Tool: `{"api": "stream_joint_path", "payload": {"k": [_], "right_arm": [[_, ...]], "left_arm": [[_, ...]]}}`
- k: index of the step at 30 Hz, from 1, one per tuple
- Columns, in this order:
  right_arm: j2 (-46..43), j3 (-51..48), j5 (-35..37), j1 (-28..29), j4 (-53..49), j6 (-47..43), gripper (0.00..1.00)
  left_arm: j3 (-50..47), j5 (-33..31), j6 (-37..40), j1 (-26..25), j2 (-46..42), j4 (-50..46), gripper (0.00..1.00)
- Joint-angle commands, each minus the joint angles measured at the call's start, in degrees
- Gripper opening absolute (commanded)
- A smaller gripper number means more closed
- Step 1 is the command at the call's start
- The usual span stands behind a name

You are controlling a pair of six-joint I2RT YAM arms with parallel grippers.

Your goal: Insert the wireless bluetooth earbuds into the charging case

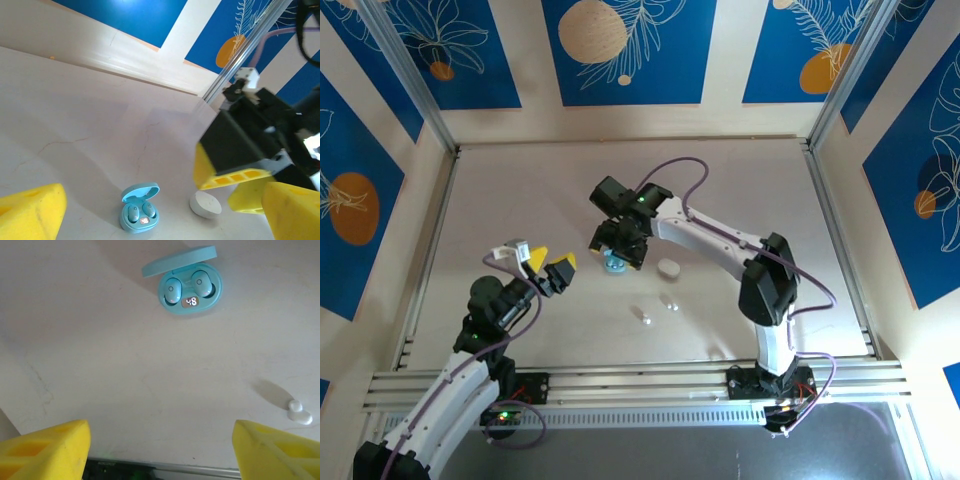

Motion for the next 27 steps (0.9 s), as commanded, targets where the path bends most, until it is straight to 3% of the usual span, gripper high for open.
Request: {"api": "stream_joint_path", "payload": {"k": [1,15,18,22,27], "right_arm": [[-4.20,-4.96,2.20,0.38,1.55,-2.22,0.77],[-21.52,-21.77,7.48,0.32,5.94,-8.01,0.88],[-24.98,-24.88,8.49,0.17,6.84,-9.84,0.99],[-30.93,-31.64,7.00,-1.40,12.08,-13.82,0.99],[-39.96,-41.31,0.69,-5.74,22.06,-21.83,0.99]], "left_arm": [[0.98,1.30,0.71,-0.41,-0.49,0.00,1.00],[2.79,4.10,0.40,-1.32,5.06,2.13,1.00],[3.62,4.98,0.76,-2.24,7.15,2.72,1.00],[5.46,5.96,1.46,-3.76,10.06,2.14,1.00],[10.72,4.92,4.42,-5.27,12.69,-6.76,1.00]]}}
